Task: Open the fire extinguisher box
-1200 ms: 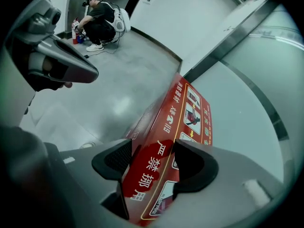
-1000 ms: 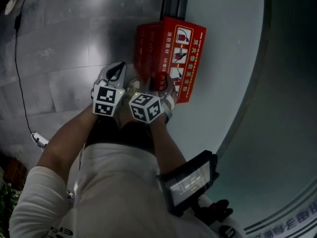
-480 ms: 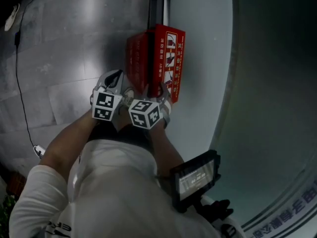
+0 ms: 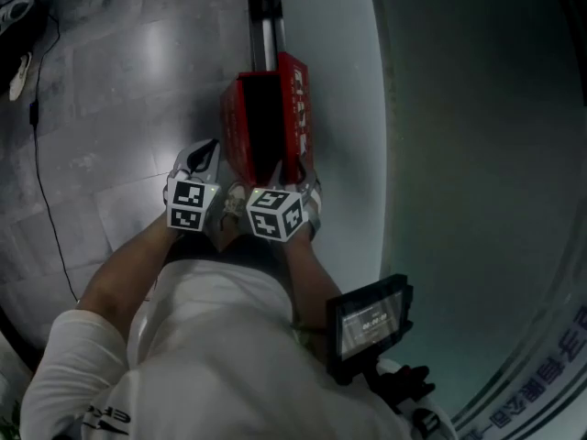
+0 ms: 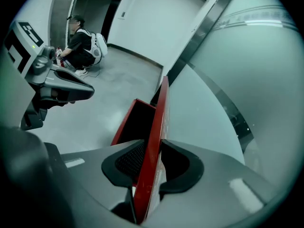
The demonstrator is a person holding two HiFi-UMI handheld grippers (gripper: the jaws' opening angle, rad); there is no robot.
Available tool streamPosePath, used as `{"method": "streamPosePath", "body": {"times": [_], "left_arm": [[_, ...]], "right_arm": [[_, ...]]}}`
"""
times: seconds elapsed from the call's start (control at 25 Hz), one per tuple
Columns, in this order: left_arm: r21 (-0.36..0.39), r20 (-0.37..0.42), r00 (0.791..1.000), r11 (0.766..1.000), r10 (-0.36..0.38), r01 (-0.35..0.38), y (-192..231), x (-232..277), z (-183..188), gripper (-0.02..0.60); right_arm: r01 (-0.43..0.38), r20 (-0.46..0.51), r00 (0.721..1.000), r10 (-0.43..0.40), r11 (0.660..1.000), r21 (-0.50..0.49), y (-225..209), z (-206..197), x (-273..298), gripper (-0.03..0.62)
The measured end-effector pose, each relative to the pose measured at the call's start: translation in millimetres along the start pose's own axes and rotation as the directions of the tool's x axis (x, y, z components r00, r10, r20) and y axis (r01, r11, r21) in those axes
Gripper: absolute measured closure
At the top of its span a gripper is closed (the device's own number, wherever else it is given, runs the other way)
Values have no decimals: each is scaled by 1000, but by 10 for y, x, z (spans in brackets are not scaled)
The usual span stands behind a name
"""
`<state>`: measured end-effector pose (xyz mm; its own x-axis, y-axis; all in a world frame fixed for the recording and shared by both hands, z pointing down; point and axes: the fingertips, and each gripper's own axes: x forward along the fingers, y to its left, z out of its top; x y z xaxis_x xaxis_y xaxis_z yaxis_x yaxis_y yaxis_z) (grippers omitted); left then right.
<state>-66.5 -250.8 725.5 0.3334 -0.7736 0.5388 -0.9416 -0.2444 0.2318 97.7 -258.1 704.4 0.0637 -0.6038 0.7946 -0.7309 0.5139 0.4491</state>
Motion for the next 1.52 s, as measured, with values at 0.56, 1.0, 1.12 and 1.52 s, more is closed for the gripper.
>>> {"method": "streamPosePath", "body": {"times": [0.56, 1.0, 1.12, 1.52], "left_arm": [[87, 33, 997, 994, -69, 66, -698, 7, 450, 580], [128, 14, 995, 987, -99, 96, -929, 163, 548, 580], [131, 6, 995, 986, -100, 99, -886, 199, 544, 580], [142, -9, 995, 984, -104, 104, -857, 199, 571, 580]], "right_arm": [[206, 15, 978, -207, 978, 43, -1193, -247, -4, 491], [300, -18, 954, -300, 954, -6, -1578, -458, 189, 502], [311, -34, 950, -311, 950, 4, -1602, -461, 242, 499], [373, -98, 924, -369, 927, 29, -1806, -643, 331, 485]]}}
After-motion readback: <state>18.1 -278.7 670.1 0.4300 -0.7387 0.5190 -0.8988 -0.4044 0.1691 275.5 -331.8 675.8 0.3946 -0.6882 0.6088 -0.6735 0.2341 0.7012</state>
